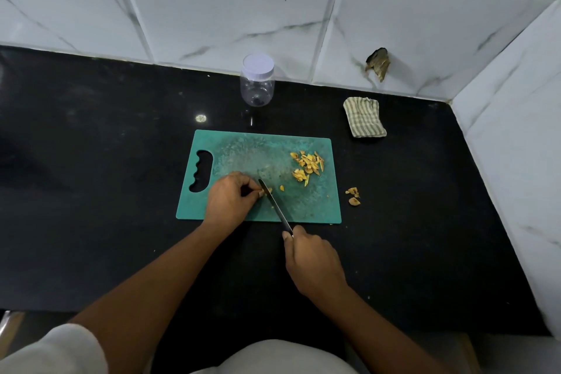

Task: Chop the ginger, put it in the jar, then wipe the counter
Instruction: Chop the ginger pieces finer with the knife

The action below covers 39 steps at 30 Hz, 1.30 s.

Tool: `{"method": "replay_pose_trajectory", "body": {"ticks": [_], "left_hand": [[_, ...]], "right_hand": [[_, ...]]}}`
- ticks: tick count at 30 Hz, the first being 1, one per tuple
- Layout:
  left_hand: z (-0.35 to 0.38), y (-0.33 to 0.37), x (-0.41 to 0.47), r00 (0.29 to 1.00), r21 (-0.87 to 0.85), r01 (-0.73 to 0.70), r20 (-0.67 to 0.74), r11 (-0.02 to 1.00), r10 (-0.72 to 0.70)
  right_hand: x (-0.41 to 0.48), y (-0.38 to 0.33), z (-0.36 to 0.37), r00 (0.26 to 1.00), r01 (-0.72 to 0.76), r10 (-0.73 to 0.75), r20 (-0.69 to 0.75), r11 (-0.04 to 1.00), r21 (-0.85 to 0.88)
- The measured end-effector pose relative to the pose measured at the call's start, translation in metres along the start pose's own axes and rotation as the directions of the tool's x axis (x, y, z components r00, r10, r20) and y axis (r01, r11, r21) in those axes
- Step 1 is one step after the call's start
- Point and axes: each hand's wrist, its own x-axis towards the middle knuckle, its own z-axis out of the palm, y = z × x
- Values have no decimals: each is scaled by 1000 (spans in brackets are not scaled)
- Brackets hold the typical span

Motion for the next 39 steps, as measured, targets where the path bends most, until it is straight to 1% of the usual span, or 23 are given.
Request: {"method": "replay_pose_trajectory", "body": {"ticks": [16, 19, 25, 29, 31, 35, 39], "left_hand": [[3, -1, 1, 1000, -1, 9, -21, 1000, -9], [2, -2, 0, 1000, 7, 11, -17, 1000, -11], [1, -3, 0, 1000, 16, -3, -3, 1000, 3], [-1, -1, 1, 1000, -25, 30, 9, 999, -30], [-3, -1, 2, 999, -41, 33, 25, 999, -32], [-9, -6, 1, 1000, -99, 11, 31, 995, -8], [-12, -12, 2, 1000, -155, 16, -11, 988, -18]], "right_hand": [[2, -2, -5, 999, -7, 8, 31, 999, -36], [4, -4, -3, 999, -33, 34, 35, 999, -28], [4, -6, 1, 991, -128, 129, -19, 991, 38], [2, 1, -5, 992, -111, 118, -43, 984, 137], [-1, 5, -6, 993, -92, 101, -55, 984, 152], [-7, 7, -2, 998, -12, 16, -60, 998, 68], [-9, 6, -5, 998, 60, -60, -2, 997, -38]]}}
